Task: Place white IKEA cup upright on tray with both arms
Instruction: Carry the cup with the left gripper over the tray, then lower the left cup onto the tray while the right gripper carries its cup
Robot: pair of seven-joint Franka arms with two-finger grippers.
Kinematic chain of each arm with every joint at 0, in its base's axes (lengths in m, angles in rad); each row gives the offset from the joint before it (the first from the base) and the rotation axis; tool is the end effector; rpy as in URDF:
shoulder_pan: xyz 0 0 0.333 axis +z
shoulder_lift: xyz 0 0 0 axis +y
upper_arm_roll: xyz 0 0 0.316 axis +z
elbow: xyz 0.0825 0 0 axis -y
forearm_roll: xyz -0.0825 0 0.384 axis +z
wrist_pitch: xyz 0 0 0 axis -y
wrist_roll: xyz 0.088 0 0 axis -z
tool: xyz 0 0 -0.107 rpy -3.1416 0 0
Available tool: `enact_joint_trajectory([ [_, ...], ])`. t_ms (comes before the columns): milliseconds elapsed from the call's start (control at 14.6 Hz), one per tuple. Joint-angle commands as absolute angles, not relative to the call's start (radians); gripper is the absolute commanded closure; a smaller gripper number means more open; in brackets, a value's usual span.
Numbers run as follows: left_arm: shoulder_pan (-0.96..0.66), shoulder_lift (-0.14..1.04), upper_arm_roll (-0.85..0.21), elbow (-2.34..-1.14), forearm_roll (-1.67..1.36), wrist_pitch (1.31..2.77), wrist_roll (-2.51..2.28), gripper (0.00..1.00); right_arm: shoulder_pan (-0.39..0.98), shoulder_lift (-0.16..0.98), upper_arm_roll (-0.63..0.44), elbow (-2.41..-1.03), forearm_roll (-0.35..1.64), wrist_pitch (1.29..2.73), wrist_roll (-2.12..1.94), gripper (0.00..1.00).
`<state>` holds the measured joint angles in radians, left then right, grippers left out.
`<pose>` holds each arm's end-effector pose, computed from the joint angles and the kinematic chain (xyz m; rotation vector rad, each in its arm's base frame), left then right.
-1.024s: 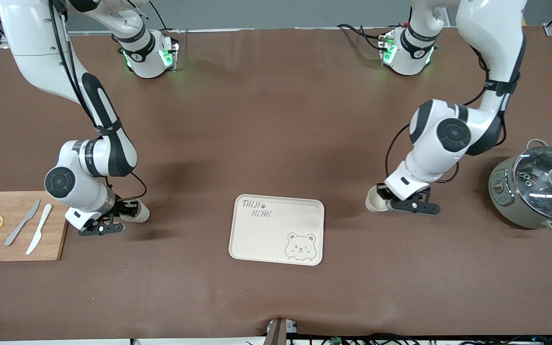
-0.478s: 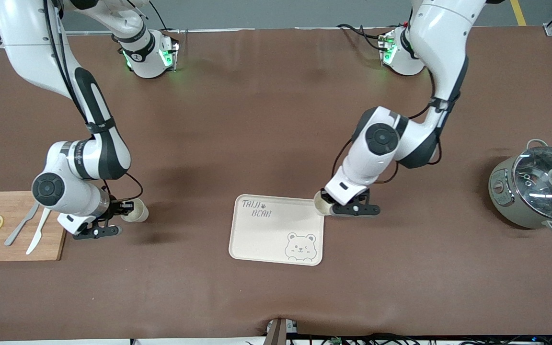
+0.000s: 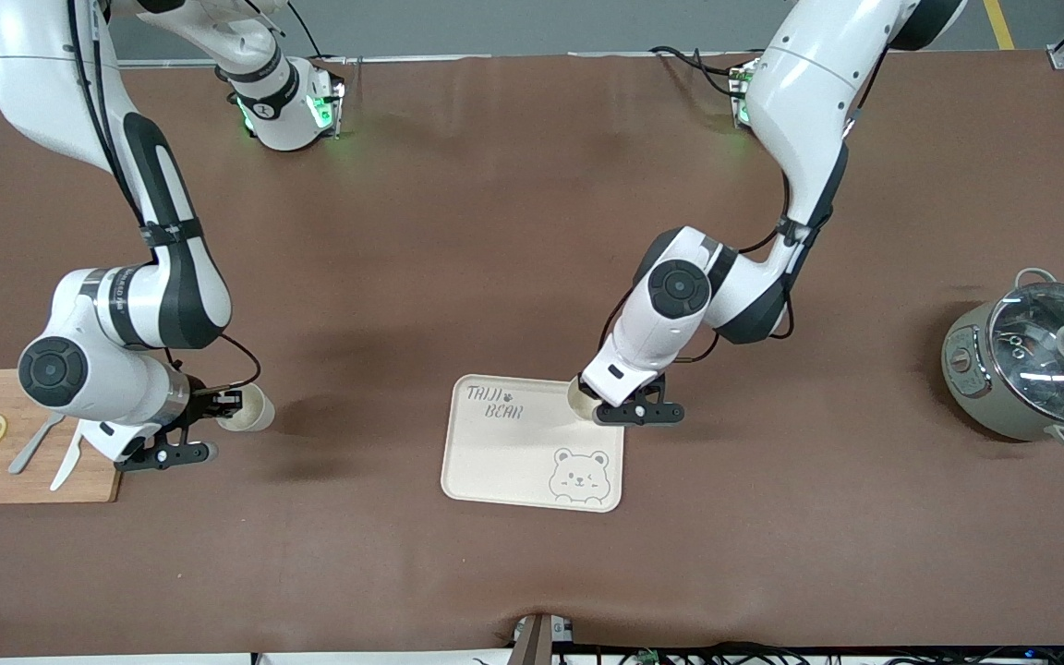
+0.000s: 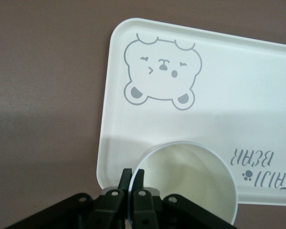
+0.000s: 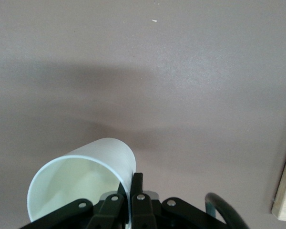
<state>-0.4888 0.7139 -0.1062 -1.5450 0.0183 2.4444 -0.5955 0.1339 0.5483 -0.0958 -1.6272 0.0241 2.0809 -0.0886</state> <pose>0.6074 -0.3954 0.2510 2.9848 0.0298 0.1896 0.6746 0.0345 0.2958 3.1044 0.1953 -0.1443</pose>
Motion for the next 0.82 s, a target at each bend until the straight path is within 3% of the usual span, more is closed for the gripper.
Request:
enact_joint_trajectory([
  [0, -0.506, 0.752, -0.091, -1.493, 0.012, 2.427, -0.611, 1.00, 0.129, 0.537, -0.089, -1.621, 0.041, 2.062, -0.097, 1.00],
  [205, -0.505, 0.759, -0.089, -1.493, 0.012, 2.431, -0.611, 1.00, 0.138, 0.520, -0.089, -1.596, 0.110, 2.037, -0.094, 1.00],
  [478, -0.502, 0.770, -0.086, -1.493, 0.014, 2.439, -0.604, 1.00, 0.158, 0.526, -0.091, -1.439, 0.201, 1.882, 0.021, 1.00],
  [751, -0.503, 0.773, -0.069, -1.491, 0.015, 2.441, -0.598, 1.00, 0.276, 0.528, -0.091, -1.393, 0.196, 1.864, 0.269, 1.00],
])
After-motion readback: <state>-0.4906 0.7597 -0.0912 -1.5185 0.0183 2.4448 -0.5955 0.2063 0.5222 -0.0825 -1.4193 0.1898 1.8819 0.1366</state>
